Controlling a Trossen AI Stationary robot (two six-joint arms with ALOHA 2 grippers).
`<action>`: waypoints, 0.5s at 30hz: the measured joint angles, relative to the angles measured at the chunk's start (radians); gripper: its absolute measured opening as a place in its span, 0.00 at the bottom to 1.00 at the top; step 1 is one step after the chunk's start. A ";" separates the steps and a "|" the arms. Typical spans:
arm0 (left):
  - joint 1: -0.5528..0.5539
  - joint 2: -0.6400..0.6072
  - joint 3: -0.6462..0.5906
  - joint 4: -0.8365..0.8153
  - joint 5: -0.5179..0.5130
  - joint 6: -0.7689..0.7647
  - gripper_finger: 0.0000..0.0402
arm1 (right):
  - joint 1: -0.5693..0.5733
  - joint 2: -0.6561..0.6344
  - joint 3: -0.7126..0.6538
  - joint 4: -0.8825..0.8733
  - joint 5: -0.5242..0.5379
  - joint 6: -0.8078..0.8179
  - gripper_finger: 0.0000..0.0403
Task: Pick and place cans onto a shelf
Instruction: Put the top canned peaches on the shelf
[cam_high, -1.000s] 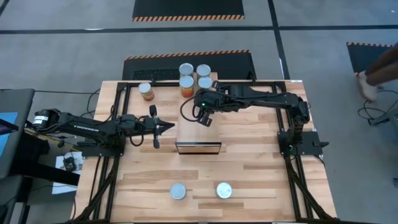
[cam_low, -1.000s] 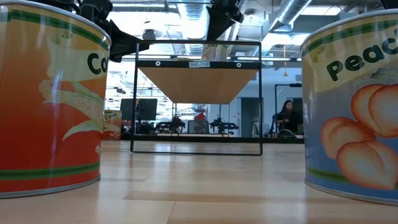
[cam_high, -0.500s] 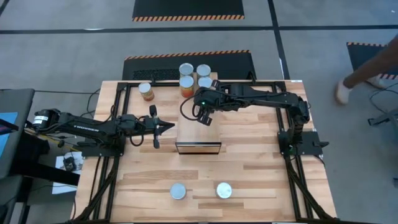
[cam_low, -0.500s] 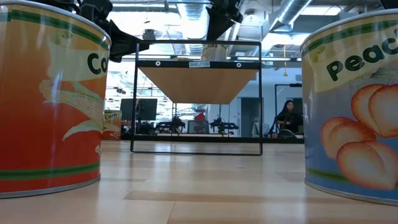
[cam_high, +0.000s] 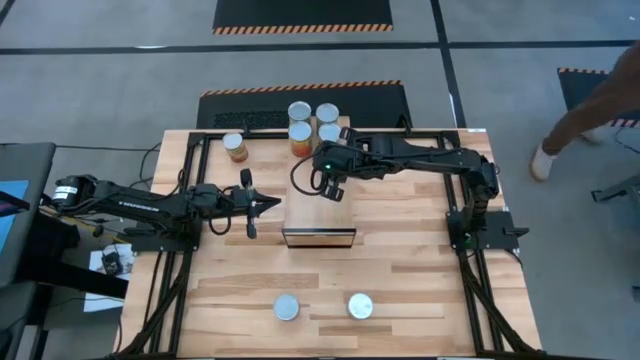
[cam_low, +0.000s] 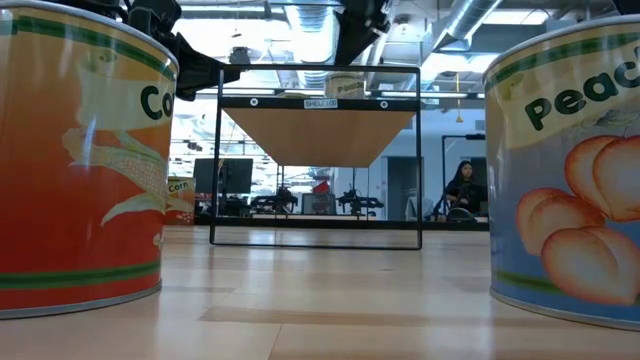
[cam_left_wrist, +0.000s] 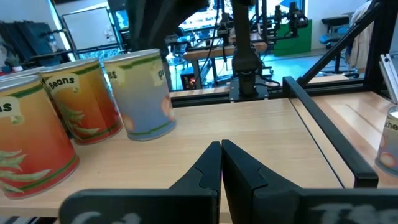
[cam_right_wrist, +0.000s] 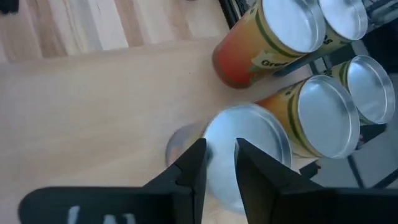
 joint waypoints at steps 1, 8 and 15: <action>0.000 0.000 0.000 -0.002 0.000 0.000 0.00 | 0.008 -0.008 0.000 -0.012 -0.002 -0.011 0.22; 0.000 0.000 0.000 -0.011 0.000 0.005 0.00 | 0.028 -0.013 0.000 -0.100 -0.100 -0.011 0.03; 0.000 0.000 0.000 -0.011 0.000 -0.009 0.00 | 0.002 -0.005 -0.071 -0.045 -0.098 0.016 0.07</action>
